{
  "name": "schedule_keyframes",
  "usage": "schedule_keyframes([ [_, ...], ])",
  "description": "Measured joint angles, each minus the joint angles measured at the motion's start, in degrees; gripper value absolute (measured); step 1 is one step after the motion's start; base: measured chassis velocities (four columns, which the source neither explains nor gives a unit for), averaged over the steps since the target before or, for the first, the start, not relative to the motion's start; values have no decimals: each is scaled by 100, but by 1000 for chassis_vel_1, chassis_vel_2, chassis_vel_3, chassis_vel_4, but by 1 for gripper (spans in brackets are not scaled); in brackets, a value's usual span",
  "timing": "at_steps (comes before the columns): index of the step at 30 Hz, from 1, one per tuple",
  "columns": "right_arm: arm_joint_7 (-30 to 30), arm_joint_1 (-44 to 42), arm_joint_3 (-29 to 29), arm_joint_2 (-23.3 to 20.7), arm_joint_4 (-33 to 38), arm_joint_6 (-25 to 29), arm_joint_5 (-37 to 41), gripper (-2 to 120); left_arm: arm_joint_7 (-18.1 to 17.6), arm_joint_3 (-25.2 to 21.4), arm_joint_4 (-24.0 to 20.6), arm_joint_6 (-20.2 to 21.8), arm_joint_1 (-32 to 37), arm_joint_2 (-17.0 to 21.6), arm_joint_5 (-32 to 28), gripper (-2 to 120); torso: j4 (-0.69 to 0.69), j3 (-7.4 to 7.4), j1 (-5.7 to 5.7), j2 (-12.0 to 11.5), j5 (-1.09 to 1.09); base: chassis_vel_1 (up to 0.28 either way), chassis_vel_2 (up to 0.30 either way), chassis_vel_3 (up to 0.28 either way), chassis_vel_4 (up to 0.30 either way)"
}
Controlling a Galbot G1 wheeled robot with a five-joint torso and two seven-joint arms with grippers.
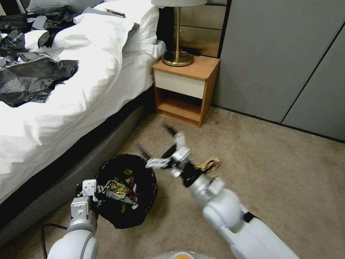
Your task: Pick up the trash bin, then pick up the garbage from the floor and place it into the trash bin.
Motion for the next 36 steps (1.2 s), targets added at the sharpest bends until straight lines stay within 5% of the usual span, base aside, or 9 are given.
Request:
schedule_keyframes([
  [13,210,-1714,1709,321,-119,728,-152,100,-4,-32,4,-11,12,68,-51,1,-2,0,0,0,0,0,0,0,0],
  [36,443,-1746,2087,295,-773,628,-128,100,-9,-29,-25,-50,11,57,-90,1,0,0,0,1,0,-3,2,2,-2],
])
